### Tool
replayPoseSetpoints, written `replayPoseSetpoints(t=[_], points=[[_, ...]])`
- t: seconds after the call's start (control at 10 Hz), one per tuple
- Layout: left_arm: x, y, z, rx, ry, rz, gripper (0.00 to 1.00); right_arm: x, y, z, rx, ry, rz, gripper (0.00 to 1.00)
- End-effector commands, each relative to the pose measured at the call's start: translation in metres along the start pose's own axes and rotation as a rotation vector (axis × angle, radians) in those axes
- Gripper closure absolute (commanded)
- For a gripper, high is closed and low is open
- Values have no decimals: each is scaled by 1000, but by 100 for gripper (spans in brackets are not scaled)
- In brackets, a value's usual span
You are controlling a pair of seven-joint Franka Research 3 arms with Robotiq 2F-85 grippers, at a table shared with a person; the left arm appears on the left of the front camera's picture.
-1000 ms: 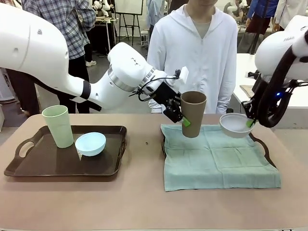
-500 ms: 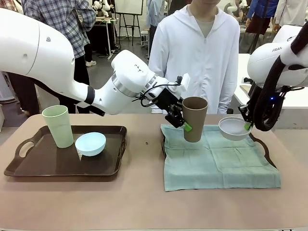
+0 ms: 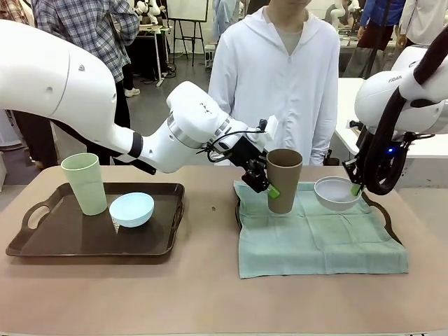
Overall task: Set up a tray with a mat and arrange the tableware.
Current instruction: Place the Picnic Bowl and Reusable plastic cup back onto the Handle tray in front of the human's position.
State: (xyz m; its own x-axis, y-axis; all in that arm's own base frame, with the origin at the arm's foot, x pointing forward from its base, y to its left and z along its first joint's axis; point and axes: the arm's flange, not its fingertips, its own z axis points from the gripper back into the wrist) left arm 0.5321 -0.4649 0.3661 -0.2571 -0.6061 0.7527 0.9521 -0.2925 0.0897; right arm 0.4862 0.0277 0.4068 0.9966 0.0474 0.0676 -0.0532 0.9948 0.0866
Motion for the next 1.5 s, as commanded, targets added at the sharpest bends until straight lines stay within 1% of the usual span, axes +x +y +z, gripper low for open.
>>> replayPoseSetpoints(t=[0.0,0.2,0.6,0.9,1.4], points=[[10,14,-3,15,25,7,17,8,-5,-10,55,-13,17,96],[8,21,-7,7,42,5,17,12,-5,-19,59,-1,19,96],[-4,29,-15,-3,40,10,17,18,-9,-33,63,-1,25,96],[-13,29,-19,-14,38,25,17,23,-13,-44,77,11,14,96],[-16,29,-21,-25,43,35,17,28,-21,-55,87,25,0,96]])
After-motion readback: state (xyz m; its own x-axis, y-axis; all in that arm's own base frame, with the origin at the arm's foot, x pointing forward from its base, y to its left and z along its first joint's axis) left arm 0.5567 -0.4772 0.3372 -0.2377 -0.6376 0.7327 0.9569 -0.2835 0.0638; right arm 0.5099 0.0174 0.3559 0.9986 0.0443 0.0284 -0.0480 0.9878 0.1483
